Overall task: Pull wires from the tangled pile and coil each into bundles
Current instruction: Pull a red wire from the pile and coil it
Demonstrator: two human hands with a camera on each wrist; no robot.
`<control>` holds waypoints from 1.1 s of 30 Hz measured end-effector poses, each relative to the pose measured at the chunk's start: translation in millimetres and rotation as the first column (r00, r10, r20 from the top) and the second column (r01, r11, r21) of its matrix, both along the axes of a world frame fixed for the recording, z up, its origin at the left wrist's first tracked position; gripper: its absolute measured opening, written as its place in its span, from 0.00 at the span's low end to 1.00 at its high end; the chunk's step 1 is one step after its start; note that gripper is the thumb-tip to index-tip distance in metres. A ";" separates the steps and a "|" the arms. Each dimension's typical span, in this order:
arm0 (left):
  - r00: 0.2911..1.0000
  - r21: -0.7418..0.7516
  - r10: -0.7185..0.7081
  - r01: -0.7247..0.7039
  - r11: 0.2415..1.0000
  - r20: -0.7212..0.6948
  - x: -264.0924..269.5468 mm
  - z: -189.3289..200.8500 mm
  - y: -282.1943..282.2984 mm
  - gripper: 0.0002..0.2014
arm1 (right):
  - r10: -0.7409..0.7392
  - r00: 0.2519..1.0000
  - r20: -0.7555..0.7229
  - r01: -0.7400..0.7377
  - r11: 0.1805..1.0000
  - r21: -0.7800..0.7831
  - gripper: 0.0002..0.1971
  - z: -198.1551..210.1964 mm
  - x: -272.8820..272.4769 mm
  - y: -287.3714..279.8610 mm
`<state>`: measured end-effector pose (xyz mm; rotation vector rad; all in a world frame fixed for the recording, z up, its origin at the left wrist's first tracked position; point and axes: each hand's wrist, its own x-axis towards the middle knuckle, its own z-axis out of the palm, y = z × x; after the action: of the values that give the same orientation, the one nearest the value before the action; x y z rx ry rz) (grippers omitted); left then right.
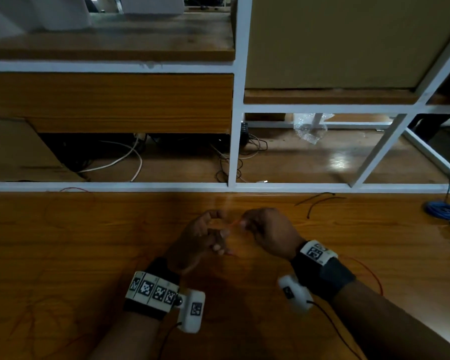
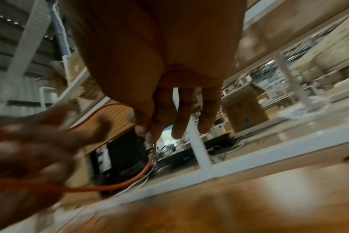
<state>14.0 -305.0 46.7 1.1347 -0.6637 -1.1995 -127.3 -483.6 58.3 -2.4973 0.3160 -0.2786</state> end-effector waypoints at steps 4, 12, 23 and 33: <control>0.992 0.038 0.112 -0.110 0.993 -0.062 16.0 -4.1 25.7 0.39 | -0.336 0.942 0.017 0.335 0.931 -0.144 0.09 11.2 -28.2 -59.1; 0.928 0.105 0.249 -0.287 0.952 0.276 8.0 11.8 7.9 0.23 | -0.329 0.944 0.003 0.323 0.927 -0.189 0.14 48.6 -45.0 -51.4; 0.997 0.169 0.053 -0.062 0.984 0.055 -6.7 9.8 -4.0 0.14 | -0.372 0.927 0.046 0.375 0.919 -0.123 0.08 53.7 -46.6 -48.4; 0.930 0.162 0.305 -0.339 0.926 0.203 6.9 18.7 -3.9 0.21 | -0.347 0.935 0.069 0.354 0.925 -0.138 0.16 50.4 -56.7 -48.6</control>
<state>20.9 -308.9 65.4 1.4656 -0.4709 -0.9009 -184.0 -532.2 108.7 -2.5647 0.7530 -0.5168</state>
